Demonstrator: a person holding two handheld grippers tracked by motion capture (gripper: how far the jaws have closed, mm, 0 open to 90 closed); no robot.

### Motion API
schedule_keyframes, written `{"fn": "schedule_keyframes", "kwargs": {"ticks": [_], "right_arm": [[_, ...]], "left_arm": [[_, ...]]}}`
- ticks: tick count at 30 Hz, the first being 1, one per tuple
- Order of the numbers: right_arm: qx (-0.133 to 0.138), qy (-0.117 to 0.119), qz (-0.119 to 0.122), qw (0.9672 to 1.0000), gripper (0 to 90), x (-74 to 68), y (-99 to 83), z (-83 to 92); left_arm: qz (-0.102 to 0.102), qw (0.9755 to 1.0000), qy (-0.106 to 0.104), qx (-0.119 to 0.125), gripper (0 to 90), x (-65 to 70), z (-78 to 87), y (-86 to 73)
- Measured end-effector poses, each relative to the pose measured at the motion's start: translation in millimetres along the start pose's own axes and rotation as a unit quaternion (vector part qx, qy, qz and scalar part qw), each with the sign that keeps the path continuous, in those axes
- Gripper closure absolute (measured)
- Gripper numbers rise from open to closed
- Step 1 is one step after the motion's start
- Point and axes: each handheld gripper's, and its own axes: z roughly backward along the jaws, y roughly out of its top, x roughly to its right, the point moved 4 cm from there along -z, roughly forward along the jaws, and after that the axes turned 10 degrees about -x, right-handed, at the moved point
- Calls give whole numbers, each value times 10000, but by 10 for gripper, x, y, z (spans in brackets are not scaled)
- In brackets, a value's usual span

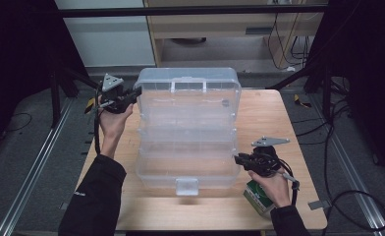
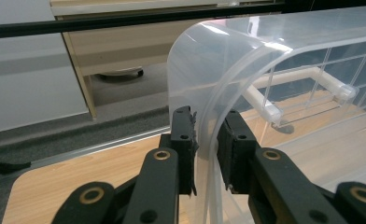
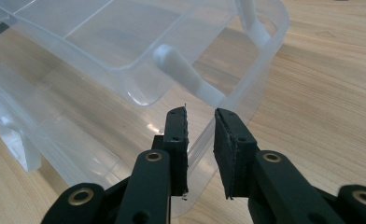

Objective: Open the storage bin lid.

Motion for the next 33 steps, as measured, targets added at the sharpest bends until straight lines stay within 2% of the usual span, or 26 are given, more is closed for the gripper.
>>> {"fn": "schedule_keyframes", "kwargs": {"ticks": [8,12,13,14,15,16,20,22,33], "right_arm": [[0,10,-11,10000,749,-1,3,-1],[-4,10,-11,10000,749,-2,4,-1],[-3,14,-11,10000,749,-1,4,-2],[-4,23,-17,10000,748,-2,5,-1],[-5,27,-14,10000,748,-1,4,-1],[-7,20,-8,10000,748,2,4,-2],[-3,23,-18,10000,748,-1,5,-2],[-7,16,-12,10000,747,-2,6,-2],[-38,32,-29,10000,743,3,4,-1]], "left_arm": [[-27,10000,36,-79,771,-60,-169,44],[94,9998,87,-148,773,-73,-250,60],[-662,9974,-140,-251,774,-147,-287,97],[-411,9986,-34,-333,774,-133,-290,81],[69,9997,89,-224,775,-92,-323,80],[268,9991,197,-246,776,-76,-341,73],[65,9996,73,-278,778,-123,-425,80],[169,9994,91,-302,778,-121,-459,78],[291,9987,72,-420,777,-157,-629,69]]}}
